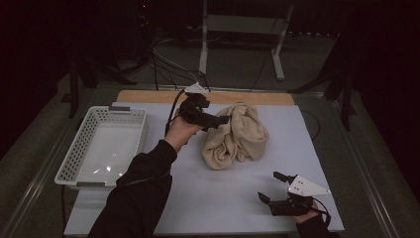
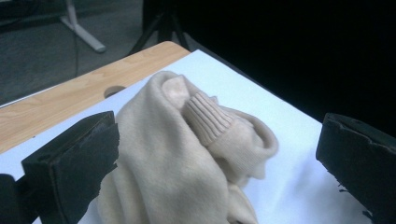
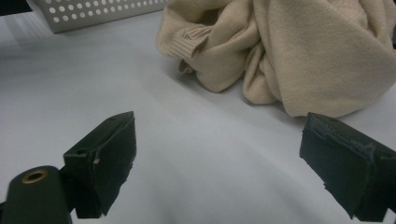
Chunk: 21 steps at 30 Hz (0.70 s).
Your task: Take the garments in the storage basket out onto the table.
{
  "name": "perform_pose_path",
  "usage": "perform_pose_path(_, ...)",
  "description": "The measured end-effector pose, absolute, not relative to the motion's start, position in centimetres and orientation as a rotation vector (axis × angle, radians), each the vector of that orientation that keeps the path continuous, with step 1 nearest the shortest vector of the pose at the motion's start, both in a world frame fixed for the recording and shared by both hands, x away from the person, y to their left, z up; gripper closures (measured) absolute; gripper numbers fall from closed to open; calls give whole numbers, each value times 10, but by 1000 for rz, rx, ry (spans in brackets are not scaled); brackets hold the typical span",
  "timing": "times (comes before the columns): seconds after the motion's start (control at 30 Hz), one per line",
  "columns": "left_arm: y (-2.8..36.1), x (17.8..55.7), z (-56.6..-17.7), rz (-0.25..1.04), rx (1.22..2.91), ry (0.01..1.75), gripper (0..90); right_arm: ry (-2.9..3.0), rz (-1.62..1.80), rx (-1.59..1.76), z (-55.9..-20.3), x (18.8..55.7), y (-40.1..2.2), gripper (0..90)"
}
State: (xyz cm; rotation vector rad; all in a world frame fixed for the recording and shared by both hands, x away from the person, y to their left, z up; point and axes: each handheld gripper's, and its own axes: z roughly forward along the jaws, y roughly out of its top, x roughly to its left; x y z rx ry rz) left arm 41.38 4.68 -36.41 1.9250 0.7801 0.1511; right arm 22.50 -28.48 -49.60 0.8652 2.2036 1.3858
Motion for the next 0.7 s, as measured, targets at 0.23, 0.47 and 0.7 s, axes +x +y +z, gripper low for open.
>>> perform_pose_path(0.23,60,408,-359,199,1926,761,2,2204,1393,868,-496,226,-286,110)
perform_pose_path(0.47,66,403,-361,244,1932,771,1,2205,1393,863,-496,225,-285,110)
perform_pose_path(0.7,74,395,-362,284,1960,778,2,2206,1389,855,-496,225,-284,110)
